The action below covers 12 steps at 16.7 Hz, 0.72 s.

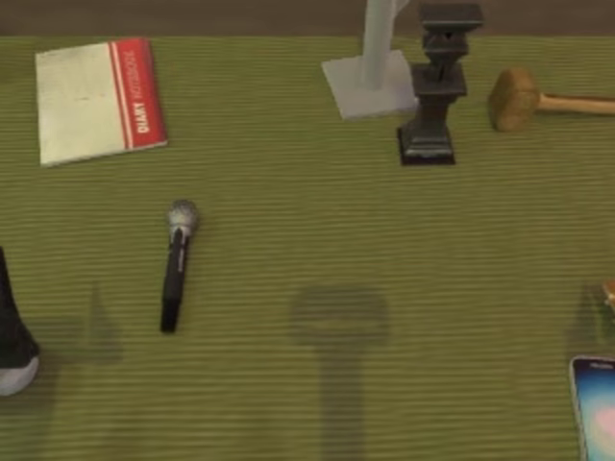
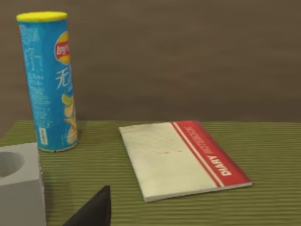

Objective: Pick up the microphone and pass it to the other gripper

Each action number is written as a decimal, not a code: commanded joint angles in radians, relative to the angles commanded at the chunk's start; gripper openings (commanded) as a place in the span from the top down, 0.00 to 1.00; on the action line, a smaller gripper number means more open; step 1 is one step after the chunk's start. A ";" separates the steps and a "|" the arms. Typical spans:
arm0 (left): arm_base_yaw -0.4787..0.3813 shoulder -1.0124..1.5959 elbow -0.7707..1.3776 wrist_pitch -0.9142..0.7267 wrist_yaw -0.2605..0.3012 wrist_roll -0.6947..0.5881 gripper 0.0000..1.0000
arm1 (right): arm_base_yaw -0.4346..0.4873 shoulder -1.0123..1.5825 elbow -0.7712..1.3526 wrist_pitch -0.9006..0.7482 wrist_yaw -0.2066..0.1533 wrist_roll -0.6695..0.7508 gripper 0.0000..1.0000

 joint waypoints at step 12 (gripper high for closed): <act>-0.122 0.571 0.452 -0.321 -0.008 -0.114 0.00 | 0.000 0.000 0.000 0.000 0.000 0.000 0.00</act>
